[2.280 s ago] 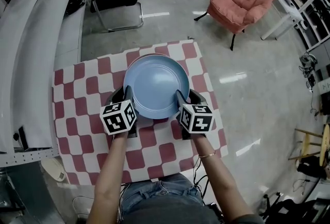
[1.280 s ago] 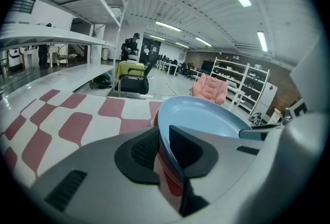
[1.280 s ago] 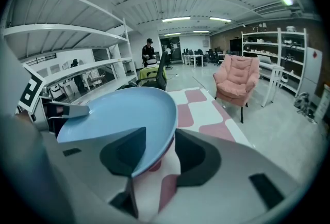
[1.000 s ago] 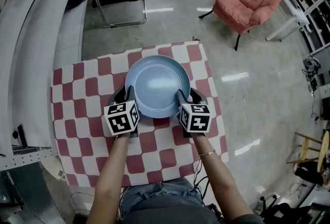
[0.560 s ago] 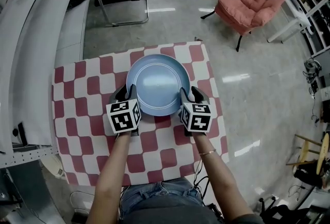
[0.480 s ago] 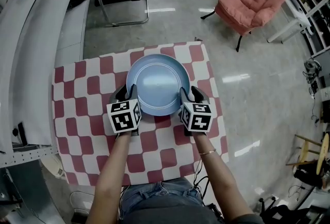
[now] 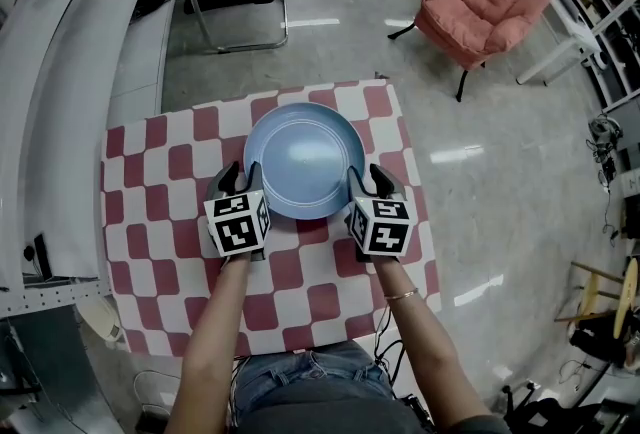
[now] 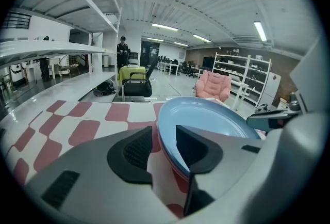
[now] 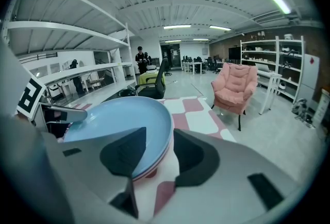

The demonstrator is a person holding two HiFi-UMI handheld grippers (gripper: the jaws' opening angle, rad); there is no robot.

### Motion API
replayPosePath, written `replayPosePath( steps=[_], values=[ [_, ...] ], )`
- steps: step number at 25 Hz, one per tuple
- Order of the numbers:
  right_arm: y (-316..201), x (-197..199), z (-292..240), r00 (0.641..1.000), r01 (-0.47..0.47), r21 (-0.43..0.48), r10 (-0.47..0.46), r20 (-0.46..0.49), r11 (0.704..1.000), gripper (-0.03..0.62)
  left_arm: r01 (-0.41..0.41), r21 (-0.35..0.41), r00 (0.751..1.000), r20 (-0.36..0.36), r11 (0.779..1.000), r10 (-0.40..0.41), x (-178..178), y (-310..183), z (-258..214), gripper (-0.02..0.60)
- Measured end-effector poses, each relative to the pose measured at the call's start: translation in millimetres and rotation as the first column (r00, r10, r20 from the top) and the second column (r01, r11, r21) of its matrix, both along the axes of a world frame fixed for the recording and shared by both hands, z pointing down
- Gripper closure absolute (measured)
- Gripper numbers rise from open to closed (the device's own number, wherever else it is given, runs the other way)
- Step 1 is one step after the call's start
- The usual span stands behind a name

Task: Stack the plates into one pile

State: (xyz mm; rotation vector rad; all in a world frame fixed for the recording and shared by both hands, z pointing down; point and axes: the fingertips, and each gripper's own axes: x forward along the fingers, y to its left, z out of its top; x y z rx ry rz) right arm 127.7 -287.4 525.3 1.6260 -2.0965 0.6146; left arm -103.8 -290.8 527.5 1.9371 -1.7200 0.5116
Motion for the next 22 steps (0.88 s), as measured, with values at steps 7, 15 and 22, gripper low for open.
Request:
replayPosePath(
  steps=[7, 15, 22],
  values=[
    [12.5, -1.2, -13.3, 0.999, 0.029, 0.032, -0.031, 0.035, 0.999, 0.454, -0.001, 0.039, 1.0, -0.019, 0.999, 0.002, 3.1, 12.0, -15.3, 0.477],
    [33.5, -3.5, -32.6, 0.994, 0.072, 0.07, -0.077, 0.076, 0.995, 0.477, -0.022, 0.076, 1.0, -0.02, 0.997, 0.023, 10.8, 34.6, -37.9, 0.518],
    [53.2, -7.6, -51.8, 0.985, 0.112, 0.118, -0.126, 0.115, 0.987, 0.557, -0.02, 0.114, 0.998, -0.064, 0.993, 0.028, 12.7, 57.6, -56.2, 0.555]
  ],
)
